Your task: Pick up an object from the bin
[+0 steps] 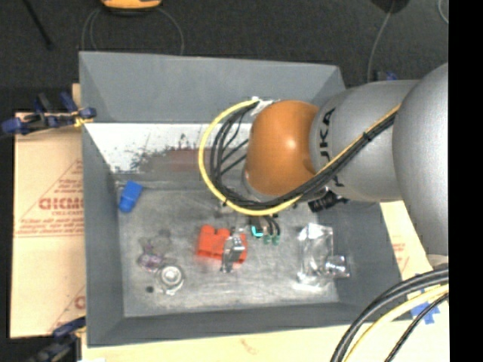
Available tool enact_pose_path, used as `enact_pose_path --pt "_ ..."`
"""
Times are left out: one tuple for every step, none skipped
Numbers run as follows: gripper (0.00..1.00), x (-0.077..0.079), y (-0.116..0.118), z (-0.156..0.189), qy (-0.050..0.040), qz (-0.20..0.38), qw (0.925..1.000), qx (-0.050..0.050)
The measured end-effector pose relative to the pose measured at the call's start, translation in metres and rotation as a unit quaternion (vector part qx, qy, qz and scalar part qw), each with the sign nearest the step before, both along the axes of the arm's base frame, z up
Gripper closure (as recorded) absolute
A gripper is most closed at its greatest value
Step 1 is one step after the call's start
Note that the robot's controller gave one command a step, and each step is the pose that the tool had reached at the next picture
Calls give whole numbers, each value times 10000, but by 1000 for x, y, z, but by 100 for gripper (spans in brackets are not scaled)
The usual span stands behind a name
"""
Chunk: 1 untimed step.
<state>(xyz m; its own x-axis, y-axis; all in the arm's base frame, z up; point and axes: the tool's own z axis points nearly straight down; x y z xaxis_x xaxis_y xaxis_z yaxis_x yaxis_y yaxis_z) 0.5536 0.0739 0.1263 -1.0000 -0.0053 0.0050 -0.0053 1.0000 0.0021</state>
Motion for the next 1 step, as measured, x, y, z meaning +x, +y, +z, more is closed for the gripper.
enact_pose_path --pt "0 -1 -20 -54 -87 50 9999 1"
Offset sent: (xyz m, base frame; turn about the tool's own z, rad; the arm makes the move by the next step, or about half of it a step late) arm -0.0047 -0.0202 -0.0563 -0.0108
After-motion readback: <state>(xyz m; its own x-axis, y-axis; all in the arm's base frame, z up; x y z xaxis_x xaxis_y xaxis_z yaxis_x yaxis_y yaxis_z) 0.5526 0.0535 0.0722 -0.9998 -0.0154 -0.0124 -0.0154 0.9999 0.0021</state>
